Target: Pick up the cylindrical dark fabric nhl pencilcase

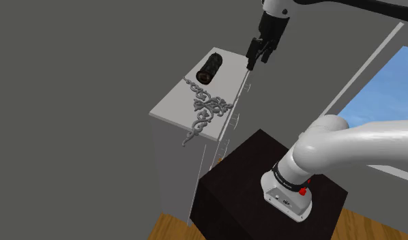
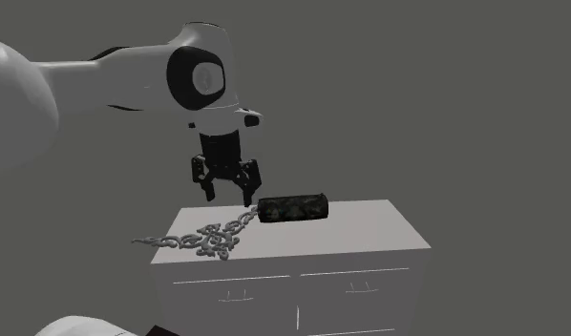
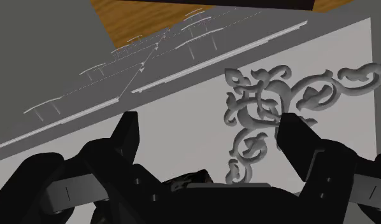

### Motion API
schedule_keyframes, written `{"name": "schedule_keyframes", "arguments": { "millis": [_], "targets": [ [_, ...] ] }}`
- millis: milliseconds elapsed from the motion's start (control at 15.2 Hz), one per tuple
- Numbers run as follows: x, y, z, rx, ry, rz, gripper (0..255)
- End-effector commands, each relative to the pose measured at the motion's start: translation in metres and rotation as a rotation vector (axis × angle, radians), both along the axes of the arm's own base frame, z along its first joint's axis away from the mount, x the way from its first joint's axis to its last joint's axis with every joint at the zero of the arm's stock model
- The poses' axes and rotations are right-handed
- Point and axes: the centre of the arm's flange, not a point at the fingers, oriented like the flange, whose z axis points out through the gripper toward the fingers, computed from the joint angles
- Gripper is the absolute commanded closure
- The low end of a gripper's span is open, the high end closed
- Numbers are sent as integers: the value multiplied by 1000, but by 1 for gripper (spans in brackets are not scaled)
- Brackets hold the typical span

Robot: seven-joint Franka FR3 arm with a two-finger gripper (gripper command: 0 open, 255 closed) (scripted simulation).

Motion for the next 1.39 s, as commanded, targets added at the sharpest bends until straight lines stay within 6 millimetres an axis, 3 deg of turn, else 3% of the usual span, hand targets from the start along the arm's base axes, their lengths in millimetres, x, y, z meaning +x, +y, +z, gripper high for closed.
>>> {"name": "schedule_keyframes", "arguments": {
  "millis": [0, 330, 660, 990, 1320],
  "targets": [
    [0, 0, 0, 0, 0, 0, 0],
    [65, 13, -20, -2, 12, -235, 0],
    [130, 10, -42, -5, 25, -470, 0],
    [193, -8, -64, -7, 37, -705, 0],
    [250, -40, -86, -10, 50, -941, 0]
  ]
}}
